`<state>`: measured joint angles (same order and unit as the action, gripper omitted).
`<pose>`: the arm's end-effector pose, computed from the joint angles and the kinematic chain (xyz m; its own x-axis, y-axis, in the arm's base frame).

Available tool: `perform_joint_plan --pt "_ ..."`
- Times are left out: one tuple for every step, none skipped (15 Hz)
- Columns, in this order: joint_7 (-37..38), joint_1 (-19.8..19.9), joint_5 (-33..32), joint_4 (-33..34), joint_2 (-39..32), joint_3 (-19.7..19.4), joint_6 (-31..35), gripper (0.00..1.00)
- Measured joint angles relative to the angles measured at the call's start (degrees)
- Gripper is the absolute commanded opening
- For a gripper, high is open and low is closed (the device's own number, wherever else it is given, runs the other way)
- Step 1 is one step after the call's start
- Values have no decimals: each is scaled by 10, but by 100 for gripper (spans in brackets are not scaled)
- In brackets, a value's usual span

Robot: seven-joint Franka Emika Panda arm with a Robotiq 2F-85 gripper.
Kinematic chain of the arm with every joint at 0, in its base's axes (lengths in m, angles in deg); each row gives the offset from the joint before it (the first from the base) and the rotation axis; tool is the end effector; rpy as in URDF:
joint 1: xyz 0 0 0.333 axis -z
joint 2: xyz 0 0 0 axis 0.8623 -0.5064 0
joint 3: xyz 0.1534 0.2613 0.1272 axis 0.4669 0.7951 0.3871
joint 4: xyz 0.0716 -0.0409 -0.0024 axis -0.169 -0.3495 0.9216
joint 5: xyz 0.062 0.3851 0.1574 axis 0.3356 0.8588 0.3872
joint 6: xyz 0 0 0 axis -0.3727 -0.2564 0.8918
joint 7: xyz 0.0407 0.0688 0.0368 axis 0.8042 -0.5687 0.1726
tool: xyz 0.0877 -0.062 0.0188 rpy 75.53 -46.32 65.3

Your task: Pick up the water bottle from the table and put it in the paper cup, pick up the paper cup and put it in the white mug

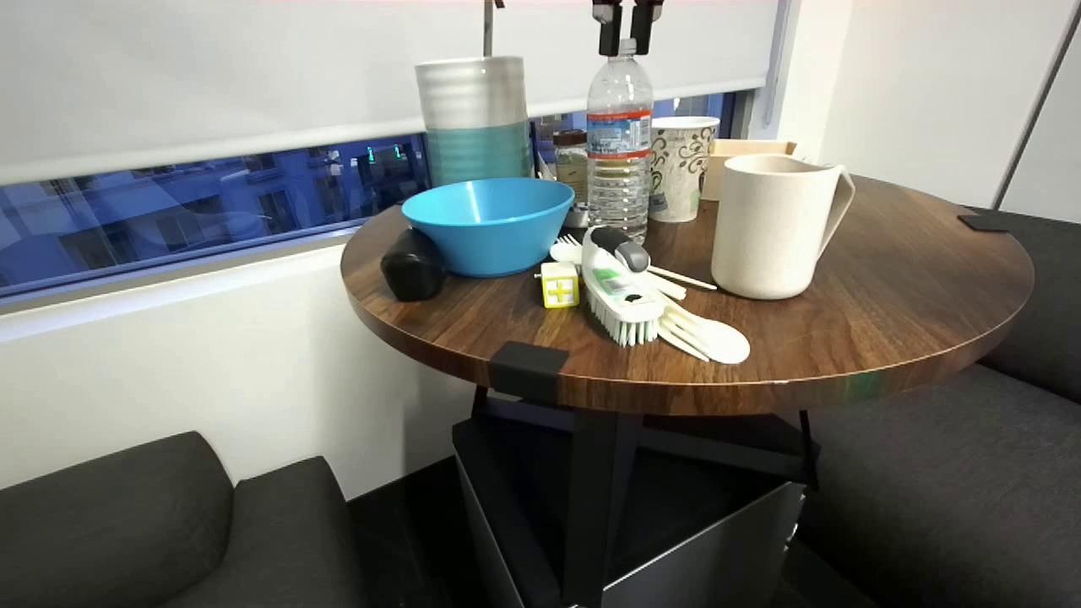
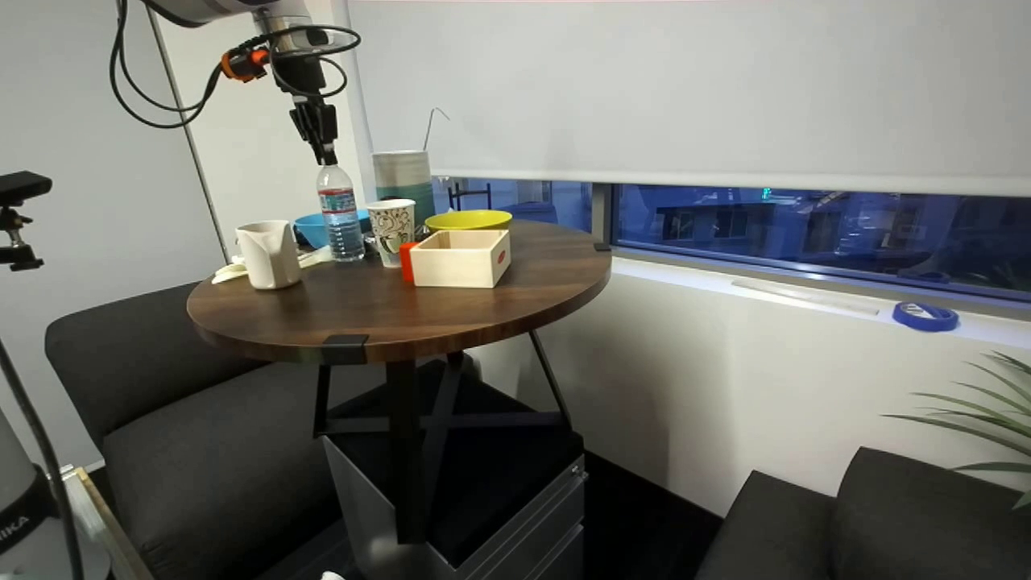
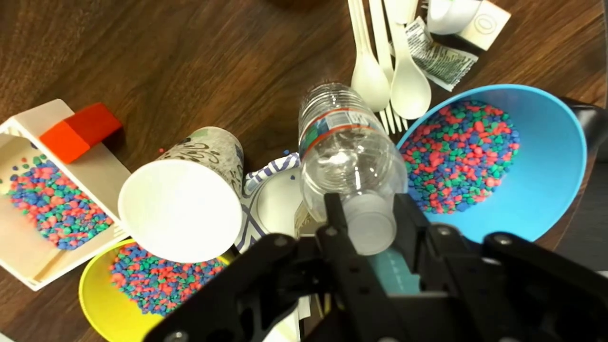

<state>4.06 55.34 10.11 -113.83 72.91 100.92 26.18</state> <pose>0.5473 0.1678 0.5818 0.9781 -0.1462 0.1483 -0.1487 -0.9889 0.0061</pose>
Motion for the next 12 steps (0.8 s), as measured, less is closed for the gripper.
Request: perform_joint_plan --pt "0 0 0 0 0 -1 -1 8" --pt "0 0 0 0 0 -1 -1 8" --pt "-1 0 0 1 0 -2 -2 8" --pt "-1 0 0 1 0 -2 -3 8" --pt "-1 0 0 3 0 -3 -5 8" --pt "-1 0 0 6 0 -5 -8 8" --pt "-1 0 0 10 1 -6 -11 8" --pt "-1 0 0 16 2 -8 -16 8" --pt "-1 0 -1 24 5 -11 -23 8" --pt "-1 0 -1 32 9 -13 -30 8" --pt "-2 0 -3 41 13 -15 -37 8" --pt "-3 0 -6 50 17 -17 -44 8"
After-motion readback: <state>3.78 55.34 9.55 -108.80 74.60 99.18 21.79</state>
